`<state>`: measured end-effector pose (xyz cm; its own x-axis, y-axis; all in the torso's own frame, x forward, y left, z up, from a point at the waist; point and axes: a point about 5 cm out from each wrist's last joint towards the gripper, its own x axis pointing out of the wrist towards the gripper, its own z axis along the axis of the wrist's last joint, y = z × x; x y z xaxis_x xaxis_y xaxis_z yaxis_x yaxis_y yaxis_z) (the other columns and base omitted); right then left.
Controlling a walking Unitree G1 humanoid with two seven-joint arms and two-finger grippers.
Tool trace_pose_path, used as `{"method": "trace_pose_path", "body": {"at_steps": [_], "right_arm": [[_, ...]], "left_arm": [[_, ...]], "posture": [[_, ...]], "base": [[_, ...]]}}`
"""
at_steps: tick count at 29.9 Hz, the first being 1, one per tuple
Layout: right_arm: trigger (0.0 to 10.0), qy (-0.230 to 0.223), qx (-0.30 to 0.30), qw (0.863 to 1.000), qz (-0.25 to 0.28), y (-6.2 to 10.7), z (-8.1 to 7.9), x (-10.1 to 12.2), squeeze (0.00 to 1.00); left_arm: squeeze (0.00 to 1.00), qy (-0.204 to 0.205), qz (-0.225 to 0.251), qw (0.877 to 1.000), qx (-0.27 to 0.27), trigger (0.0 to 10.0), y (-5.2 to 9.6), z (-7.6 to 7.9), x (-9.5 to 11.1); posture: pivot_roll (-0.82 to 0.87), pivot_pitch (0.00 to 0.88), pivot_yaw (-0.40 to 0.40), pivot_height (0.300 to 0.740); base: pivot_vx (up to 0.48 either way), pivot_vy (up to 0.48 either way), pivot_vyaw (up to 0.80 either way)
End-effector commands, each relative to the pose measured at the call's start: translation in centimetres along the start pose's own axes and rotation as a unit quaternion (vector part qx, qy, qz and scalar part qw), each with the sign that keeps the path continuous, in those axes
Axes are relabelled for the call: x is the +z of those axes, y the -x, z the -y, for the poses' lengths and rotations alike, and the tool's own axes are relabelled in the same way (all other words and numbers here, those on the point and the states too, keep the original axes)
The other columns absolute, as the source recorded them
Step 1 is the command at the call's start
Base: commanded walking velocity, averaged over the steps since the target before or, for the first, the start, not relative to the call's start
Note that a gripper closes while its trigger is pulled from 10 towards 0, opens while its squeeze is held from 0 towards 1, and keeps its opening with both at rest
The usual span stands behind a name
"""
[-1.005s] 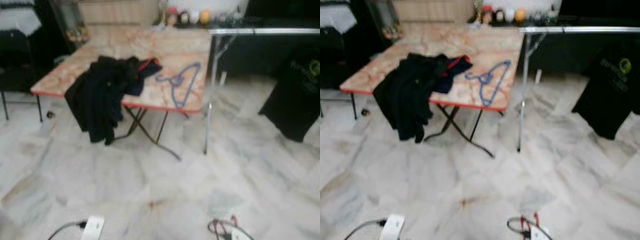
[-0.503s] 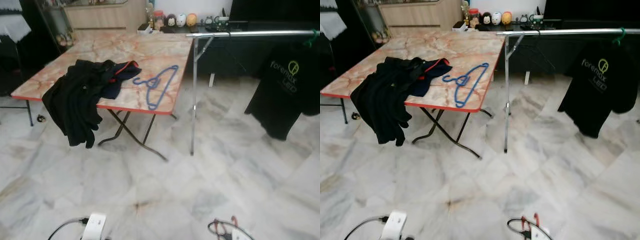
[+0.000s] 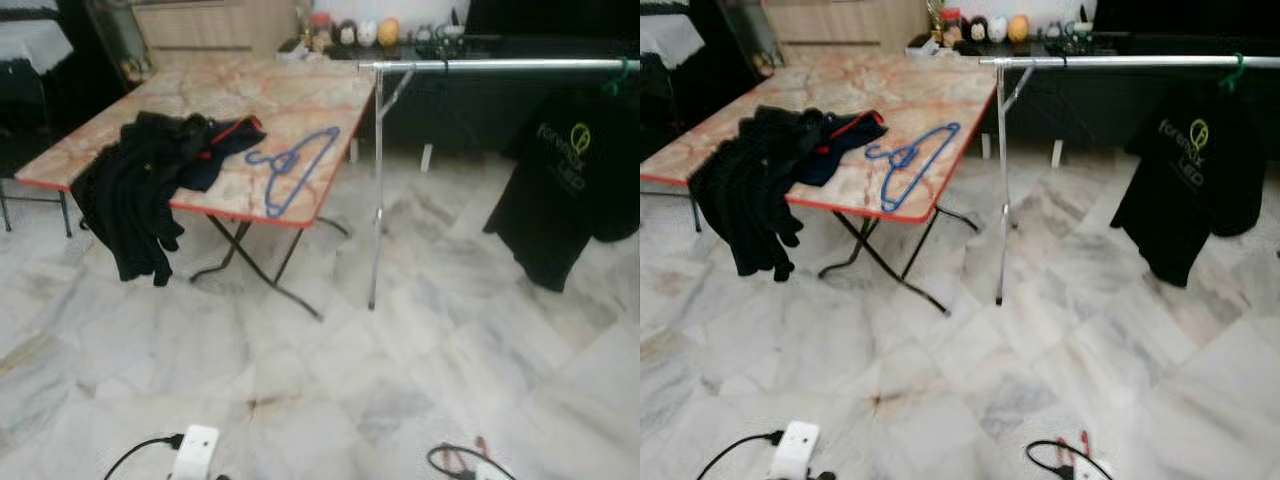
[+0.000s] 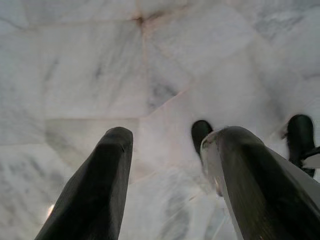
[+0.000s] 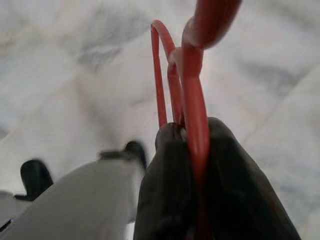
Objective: Hang hanger
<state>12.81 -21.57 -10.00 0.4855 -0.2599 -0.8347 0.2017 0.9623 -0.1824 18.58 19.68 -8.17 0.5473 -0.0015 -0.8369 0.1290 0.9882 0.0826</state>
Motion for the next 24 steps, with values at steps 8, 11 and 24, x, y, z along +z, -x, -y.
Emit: {"method": "trace_pose_path", "body": {"at_steps": [8, 11, 24], "right_arm": [[10.0, -0.004, 0.014, 1.0, -0.01, 0.17, -0.81, -0.58, 0.0], [10.0, -0.004, 0.014, 1.0, -0.011, 0.17, -0.87, -0.6, 0.0], [10.0, -0.004, 0.015, 1.0, -0.01, 0.19, -1.13, -0.57, 0.0]], "left_arm": [[0.0, -0.006, -0.012, 1.0, 0.009, 10.0, 0.18, -0.68, -0.72], [0.0, -0.007, -0.012, 1.0, 0.009, 10.0, 0.19, -0.71, -0.73], [0.0, 0.011, -0.002, 1.0, 0.007, 10.0, 0.14, -0.56, -0.41]], "posture": [[-0.04, 0.0, 0.077, 0.74], [-0.04, 0.0, 0.077, 0.74], [-0.04, 0.0, 0.074, 0.74]], "base": [[0.0, -0.306, 0.0], [0.0, -0.307, 0.0], [0.0, -0.07, 0.0]]}}
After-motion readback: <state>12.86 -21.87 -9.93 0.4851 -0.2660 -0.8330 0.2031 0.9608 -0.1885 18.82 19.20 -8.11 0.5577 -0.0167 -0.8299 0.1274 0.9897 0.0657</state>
